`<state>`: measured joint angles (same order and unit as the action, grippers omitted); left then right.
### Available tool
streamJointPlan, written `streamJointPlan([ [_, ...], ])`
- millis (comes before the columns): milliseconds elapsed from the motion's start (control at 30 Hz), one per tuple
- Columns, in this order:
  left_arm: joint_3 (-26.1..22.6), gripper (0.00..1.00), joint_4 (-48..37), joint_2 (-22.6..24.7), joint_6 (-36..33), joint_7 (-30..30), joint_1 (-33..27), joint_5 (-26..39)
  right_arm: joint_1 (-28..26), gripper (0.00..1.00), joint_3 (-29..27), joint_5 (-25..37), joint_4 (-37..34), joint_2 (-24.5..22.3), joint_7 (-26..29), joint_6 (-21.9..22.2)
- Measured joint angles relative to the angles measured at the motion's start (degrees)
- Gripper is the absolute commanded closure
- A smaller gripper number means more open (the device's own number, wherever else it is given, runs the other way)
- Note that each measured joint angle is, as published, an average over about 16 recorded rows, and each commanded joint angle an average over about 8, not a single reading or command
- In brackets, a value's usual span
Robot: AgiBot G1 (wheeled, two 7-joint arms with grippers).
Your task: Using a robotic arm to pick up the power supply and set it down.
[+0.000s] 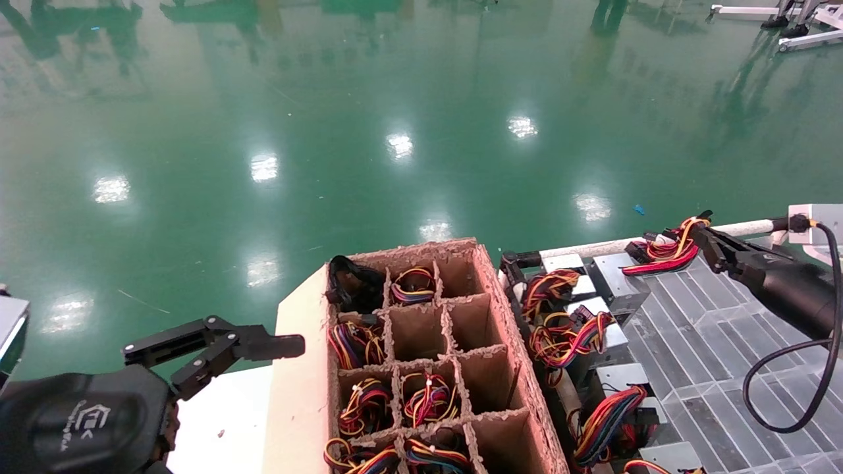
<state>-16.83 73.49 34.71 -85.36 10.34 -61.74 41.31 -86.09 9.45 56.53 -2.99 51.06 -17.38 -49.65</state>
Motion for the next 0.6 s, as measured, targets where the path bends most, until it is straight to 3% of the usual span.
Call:
streamJointPlan([
  [600,-0.03,0.0,-0.04,0.0,0.0,-0.03,-0.01,-0.02,-0.58,0.0,0.59,0.79,0.83,1.4,-0.21,-0.42],
])
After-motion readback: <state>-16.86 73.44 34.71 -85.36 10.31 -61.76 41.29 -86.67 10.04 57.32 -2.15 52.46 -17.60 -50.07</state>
